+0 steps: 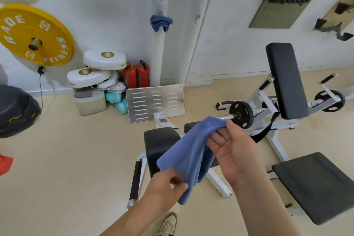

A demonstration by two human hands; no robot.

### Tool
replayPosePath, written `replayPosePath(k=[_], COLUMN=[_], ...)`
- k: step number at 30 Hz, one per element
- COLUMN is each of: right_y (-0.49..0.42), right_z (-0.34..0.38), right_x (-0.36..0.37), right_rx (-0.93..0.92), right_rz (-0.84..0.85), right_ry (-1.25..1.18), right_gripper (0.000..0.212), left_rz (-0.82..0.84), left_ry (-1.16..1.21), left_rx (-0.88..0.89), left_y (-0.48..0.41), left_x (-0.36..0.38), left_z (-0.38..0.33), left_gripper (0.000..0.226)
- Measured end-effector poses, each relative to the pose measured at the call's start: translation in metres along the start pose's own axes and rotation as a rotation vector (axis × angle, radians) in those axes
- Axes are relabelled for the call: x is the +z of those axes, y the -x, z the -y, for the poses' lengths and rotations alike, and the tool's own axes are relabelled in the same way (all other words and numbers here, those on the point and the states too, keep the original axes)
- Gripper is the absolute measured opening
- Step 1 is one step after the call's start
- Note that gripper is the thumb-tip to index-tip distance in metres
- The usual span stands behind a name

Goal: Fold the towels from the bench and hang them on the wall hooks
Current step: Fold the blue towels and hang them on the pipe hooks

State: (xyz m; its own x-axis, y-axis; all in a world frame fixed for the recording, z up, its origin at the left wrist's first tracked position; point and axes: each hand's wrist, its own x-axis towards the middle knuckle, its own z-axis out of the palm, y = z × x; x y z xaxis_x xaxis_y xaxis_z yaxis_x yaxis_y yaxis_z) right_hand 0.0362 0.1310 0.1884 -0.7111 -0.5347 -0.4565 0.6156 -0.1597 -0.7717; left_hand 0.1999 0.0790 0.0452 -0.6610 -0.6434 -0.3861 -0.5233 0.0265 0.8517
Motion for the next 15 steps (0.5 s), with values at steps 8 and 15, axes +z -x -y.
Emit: replayPosePath(k=[8,15], right_y=[0.044,0.02], right_z=[-0.006,-0.009], right_x=[-0.004,-0.027], right_rx=[-0.108,-0.54], right_rz=[0.039,-0.025], right_ry=[0.509,0.967], right_gripper=[0.012,0.01], left_rz=[-0.072,-0.256], left_ry=[0.18,0.078], left_rx=[0.185,0.11], left_y=[0.018,0.004], left_x=[-0.016,-0.01], left_z=[-0.034,-0.035], left_gripper=[0.034,0.02])
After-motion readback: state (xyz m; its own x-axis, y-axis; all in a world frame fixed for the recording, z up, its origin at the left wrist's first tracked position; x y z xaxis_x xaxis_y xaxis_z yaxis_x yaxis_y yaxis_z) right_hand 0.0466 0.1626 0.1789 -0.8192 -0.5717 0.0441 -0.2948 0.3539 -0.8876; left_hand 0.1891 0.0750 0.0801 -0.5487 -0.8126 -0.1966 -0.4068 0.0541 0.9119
